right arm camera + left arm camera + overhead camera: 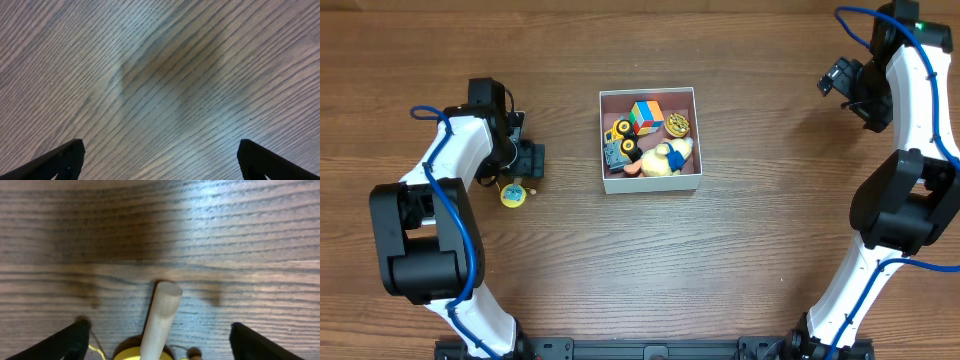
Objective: Pack container
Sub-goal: 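Lower left gripper onto the drum's wooden handle and grasp it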
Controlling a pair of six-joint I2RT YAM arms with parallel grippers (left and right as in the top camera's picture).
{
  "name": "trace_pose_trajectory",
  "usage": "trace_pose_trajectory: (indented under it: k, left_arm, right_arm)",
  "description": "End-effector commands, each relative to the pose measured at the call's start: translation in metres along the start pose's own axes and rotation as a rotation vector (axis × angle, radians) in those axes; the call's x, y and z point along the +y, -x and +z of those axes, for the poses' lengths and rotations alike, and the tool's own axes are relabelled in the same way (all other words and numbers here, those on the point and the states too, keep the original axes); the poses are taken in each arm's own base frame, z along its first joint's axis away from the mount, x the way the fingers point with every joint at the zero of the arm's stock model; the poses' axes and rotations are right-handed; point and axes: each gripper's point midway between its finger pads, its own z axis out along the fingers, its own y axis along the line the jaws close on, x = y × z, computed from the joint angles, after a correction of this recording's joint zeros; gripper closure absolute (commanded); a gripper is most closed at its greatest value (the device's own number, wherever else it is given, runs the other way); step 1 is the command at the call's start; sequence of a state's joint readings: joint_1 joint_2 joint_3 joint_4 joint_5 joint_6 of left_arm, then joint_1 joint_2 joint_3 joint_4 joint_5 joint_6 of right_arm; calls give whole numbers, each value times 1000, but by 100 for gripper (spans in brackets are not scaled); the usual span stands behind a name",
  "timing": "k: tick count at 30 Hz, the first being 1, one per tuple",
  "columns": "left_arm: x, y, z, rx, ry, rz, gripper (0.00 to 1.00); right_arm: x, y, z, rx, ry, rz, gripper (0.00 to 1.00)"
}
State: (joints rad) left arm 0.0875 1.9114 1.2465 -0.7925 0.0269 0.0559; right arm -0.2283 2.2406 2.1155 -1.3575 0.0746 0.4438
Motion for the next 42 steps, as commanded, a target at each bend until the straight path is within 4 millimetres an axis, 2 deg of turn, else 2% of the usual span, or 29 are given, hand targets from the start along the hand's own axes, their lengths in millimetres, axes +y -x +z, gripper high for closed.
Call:
trace_pose_trajectory:
  k: [1,5,8,12,15,26,31,35,38,42]
  left_arm:
    - [-3,-5,5,5,-26,12,13]
    - [-3,-5,6,4,-27,12,14]
    - [-4,-5,6,1,-29,12,23]
    - [-4,-4,6,-4,-30,13,24]
    - [-4,-3,6,-6,-30,12,31]
    - [-4,-3,7,-9,-29,16,32]
    - [-4,-3,7,-7,-29,17,27]
    - [-4,-9,12,2,-30,15,31]
    - [-7,-12,15,6,-45,15,26]
    - [-7,-11,15,3,-45,15,26]
  right_arm:
    - [1,0,-2,-6,1,-4,0]
    - [1,0,-2,-6,1,-4,0]
    - [1,0,-2,-6,1,-4,0]
    - [1,0,-2,-6,1,-4,0]
    - [1,0,-2,-6,1,-4,0]
    - [1,0,-2,-6,1,-4,0]
    - [1,0,-2,-6,1,-4,0]
    - [1,0,-2,-6,1,-3,0]
    - [1,0,-2,-6,1,-4,0]
    - [1,0,-2,-6,1,-3,0]
